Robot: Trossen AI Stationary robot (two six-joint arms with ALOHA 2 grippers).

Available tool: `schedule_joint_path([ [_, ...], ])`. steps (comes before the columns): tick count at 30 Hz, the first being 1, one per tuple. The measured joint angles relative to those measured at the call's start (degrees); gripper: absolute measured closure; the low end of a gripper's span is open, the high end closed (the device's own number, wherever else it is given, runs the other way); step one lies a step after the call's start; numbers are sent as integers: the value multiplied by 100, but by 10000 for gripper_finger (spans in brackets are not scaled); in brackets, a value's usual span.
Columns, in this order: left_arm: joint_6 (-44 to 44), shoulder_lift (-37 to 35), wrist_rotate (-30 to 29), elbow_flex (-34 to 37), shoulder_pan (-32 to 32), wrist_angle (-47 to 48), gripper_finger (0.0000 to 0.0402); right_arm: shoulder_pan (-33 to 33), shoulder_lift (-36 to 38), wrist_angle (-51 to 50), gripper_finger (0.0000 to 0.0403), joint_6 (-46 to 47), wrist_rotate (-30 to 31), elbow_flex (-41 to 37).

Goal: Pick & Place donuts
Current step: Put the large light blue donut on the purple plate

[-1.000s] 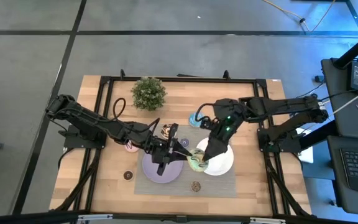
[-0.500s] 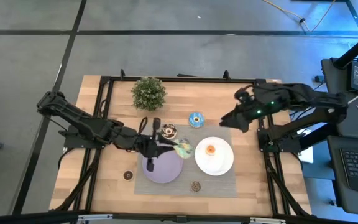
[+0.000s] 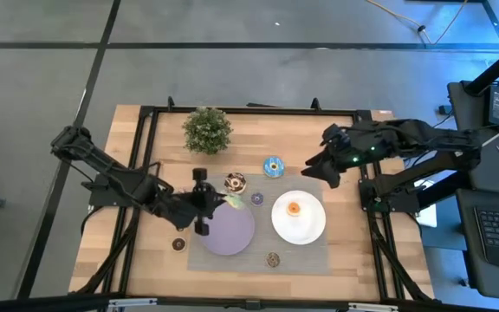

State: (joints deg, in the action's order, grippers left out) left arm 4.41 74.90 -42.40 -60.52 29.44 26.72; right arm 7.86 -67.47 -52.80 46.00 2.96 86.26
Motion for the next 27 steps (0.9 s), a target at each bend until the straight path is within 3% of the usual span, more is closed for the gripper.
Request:
schedule_joint_path([
  [8,1332,10,-517,961,441,-607,352,0,-240,-318,153,15,-46,0],
  [13,1258,54,-872,1490,543,-1104,354,0,-358,-326,153,2,-46,0],
  [22,1803,438,-755,2060,535,-1517,351,0,-491,-323,153,-2,-52,-2],
  [27,1448,856,-744,2192,535,-2338,352,0,-502,-322,153,-156,-62,-2],
])
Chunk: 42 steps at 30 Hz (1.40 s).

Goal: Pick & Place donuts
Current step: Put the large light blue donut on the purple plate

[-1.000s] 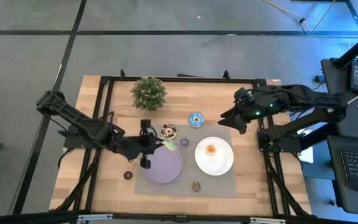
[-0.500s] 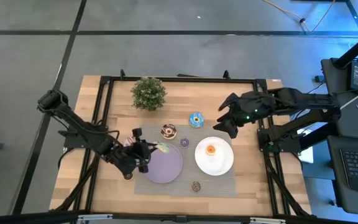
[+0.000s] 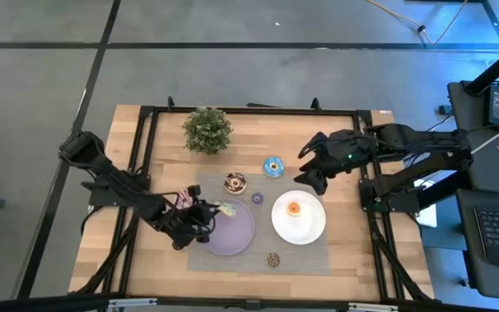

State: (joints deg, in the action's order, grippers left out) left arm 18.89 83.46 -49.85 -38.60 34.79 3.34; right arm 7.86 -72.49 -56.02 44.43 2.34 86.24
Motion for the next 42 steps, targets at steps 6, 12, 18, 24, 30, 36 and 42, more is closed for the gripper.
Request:
schedule_joint_path([
  [6,-131,556,57,19,0,-71,353,-2,-2,-1,153,-14,-1,0],
  [12,-145,928,105,12,0,-85,348,0,-2,-2,153,-16,-1,0],
  [18,-204,1026,150,12,0,-299,348,0,-2,-1,153,-19,-1,0],
  [24,-161,999,153,10,0,-366,336,0,-2,-1,153,-123,-1,0],
  [30,-163,999,155,10,0,-359,301,0,-2,-1,153,-123,-1,0],
  [36,-163,999,129,10,0,-210,255,0,0,-3,153,-123,-1,0],
  [42,-167,999,147,10,0,-1,235,0,0,-3,153,-137,-106,0],
])
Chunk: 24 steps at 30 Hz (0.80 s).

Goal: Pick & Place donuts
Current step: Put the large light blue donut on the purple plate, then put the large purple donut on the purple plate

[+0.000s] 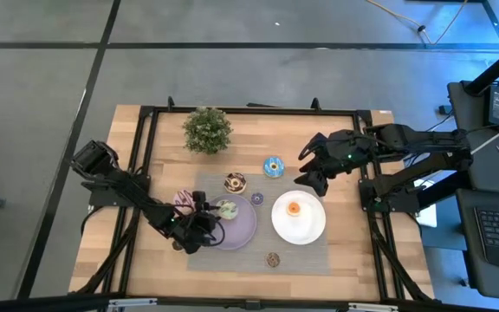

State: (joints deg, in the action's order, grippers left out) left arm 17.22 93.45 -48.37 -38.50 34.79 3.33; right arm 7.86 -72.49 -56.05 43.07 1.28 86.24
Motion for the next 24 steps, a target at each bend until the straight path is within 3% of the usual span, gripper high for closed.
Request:
schedule_joint_path([
  [9,-200,-405,782,0,5,345,238,0,0,-15,153,-18,-101,0],
  [17,781,-1019,800,0,-7,1732,237,0,0,-24,153,-151,-105,0],
  [24,1955,-1922,640,0,-33,1432,238,203,-3,-36,153,-488,-184,-12],
])
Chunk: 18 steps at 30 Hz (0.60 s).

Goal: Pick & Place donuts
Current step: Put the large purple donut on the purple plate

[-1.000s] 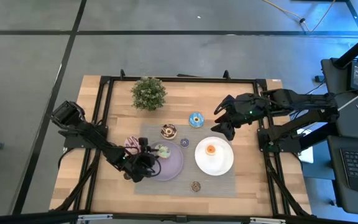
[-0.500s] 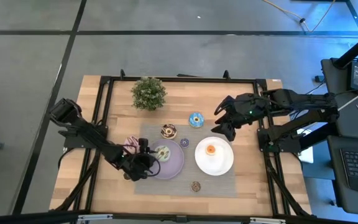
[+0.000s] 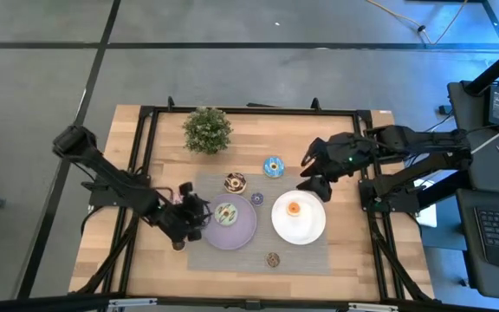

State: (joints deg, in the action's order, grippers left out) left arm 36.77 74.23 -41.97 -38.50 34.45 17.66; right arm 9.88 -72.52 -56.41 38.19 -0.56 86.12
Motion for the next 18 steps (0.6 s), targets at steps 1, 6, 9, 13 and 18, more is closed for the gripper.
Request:
schedule_joint_path([
  [1,261,-163,-106,0,-15,-104,239,64,-1,49,153,-112,154,-37],
  [6,854,-970,-449,0,-51,-560,242,286,-17,487,153,-40,1080,-501],
  [9,808,-1391,-491,0,-48,-768,241,122,-17,510,153,796,1379,-816],
  [13,612,-1771,-910,0,-50,-917,238,-375,-120,458,153,806,1479,-1212],
  [18,156,-1957,-1238,0,-113,-1054,240,-952,-592,783,153,446,1402,-1552],
])
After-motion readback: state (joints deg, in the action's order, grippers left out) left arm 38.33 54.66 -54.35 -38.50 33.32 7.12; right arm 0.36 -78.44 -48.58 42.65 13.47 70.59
